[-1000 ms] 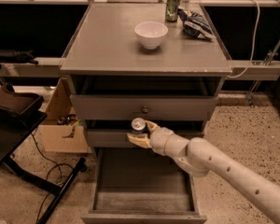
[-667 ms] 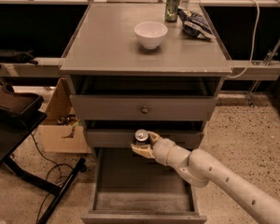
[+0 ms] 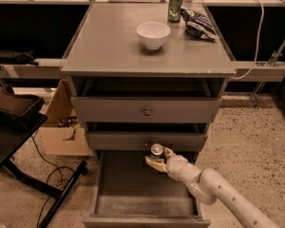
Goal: Place pepsi can into bottom drawer
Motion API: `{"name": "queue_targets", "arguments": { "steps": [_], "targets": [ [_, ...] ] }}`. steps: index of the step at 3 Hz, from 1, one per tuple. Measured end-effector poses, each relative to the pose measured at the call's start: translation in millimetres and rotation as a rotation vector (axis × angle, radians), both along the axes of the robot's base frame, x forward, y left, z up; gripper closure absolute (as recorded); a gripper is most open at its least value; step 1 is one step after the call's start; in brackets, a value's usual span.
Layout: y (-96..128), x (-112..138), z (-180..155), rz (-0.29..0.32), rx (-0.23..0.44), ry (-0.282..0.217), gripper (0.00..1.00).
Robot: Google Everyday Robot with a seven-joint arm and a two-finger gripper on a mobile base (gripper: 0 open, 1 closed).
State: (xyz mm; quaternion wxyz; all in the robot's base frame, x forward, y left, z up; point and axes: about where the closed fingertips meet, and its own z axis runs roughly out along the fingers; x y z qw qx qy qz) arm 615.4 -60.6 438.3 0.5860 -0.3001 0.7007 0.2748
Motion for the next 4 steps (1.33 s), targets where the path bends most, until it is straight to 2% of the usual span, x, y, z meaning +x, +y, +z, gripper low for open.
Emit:
{"name": "queue_targets", "arguments": {
  "steps": [1, 2, 3, 4],
  "targets": [
    [0.0, 0.0, 0.0, 0.0, 0.0, 0.0, 1.0],
    [3.3, 1.3, -22.6, 0.006, 0.02, 0.016, 1.0],
    [1.1, -4.8, -100.3, 0.057, 0.03, 0.008, 1.0],
    [-6.4, -5.8, -151.1, 0.125, 0.039, -0.003, 1.0]
  ]
}}
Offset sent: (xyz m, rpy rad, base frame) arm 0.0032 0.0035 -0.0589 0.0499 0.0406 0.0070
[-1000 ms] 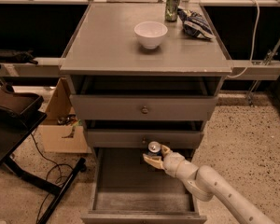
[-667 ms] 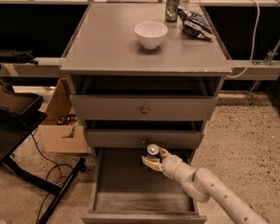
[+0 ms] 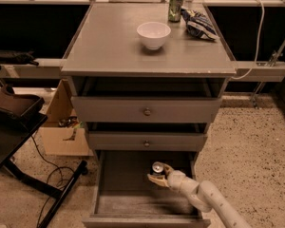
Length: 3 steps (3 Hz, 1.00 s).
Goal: Place pepsi can into bottom drawer
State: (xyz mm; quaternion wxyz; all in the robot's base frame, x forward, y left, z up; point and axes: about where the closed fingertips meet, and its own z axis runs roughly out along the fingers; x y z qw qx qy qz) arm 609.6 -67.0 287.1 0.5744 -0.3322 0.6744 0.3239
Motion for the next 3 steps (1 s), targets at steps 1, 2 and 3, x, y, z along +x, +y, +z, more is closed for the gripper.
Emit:
{"name": "queue_targets", "arguments": {
  "steps": [1, 2, 3],
  "targets": [
    [-23.5, 8.4, -41.3, 0.008, -0.004, 0.01, 1.0],
    [-47.9, 17.8, -74.9, -0.03, -0.031, 0.022, 0.97],
    [-48.4, 18.3, -74.6, -0.031, -0.031, 0.022, 0.74]
  ]
}}
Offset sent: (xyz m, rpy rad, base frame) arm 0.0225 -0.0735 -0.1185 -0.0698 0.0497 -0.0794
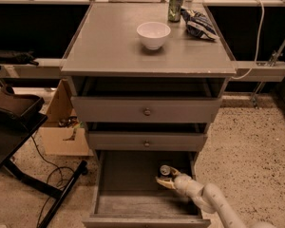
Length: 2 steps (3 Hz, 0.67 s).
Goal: Place pepsi can into bottom drawer
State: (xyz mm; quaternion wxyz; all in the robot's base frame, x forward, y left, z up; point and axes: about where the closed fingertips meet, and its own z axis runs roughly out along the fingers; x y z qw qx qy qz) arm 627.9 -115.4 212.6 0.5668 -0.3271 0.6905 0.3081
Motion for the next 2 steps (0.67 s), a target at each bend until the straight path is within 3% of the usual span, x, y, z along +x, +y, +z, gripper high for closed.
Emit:
{"name": "queue_targets", "arguments": {
  "steps": [2],
  "targets": [
    [0.1, 0.0, 0.0, 0.0, 0.0, 0.0, 0.28]
  ]
}}
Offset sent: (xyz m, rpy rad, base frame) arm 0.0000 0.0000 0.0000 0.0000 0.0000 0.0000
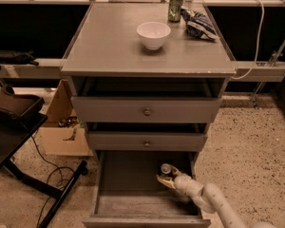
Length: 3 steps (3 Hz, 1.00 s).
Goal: Place pepsi can into bottom drawer
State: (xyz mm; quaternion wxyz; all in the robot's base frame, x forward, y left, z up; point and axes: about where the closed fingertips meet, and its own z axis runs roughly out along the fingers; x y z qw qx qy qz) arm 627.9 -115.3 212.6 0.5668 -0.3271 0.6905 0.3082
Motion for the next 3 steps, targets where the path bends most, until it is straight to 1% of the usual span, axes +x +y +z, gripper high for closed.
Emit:
{"name": "queue_targets", "arguments": {
  "steps": [1, 2, 3],
  "targets": [
    [0.0, 0.0, 0.0, 0.0, 0.0, 0.0, 0.04],
    [0.1, 0.0, 0.0, 0.0, 0.0, 0.0, 0.0],
    [0.1, 0.0, 0.0, 0.0, 0.0, 0.0, 0.0]
  ]
}}
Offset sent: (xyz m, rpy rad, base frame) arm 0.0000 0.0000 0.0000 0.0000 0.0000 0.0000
